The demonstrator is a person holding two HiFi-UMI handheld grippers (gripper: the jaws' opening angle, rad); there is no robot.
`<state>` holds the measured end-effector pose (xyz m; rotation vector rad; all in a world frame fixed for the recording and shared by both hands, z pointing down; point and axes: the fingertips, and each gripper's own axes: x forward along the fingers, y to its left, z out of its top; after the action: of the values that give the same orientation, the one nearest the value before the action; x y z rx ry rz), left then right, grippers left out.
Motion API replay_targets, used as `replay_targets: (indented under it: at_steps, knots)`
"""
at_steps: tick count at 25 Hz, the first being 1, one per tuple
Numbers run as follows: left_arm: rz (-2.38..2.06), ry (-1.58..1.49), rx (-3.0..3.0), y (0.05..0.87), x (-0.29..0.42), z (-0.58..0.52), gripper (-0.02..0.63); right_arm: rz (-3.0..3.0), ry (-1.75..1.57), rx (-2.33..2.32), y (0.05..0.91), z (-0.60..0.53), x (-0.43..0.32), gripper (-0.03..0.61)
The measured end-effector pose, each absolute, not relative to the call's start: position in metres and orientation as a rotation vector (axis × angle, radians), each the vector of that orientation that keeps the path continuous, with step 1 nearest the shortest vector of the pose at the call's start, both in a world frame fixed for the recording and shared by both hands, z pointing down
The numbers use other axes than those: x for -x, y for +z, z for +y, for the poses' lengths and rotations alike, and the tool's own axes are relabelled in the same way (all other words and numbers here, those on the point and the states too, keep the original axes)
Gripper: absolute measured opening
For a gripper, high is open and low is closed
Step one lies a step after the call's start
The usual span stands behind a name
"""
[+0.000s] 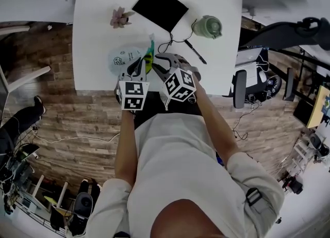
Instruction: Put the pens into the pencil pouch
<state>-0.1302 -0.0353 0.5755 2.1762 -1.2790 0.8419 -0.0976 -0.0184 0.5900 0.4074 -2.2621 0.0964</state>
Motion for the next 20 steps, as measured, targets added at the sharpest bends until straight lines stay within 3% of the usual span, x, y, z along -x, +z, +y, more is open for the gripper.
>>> replay_targets:
  at_steps: [20]
  knots:
    - [-1.203,1.023,-2.186,0.596,0.112,-0.034,0.005,-2.092,0.319,-0.858,0.605,-0.027,-0.050,0.114]
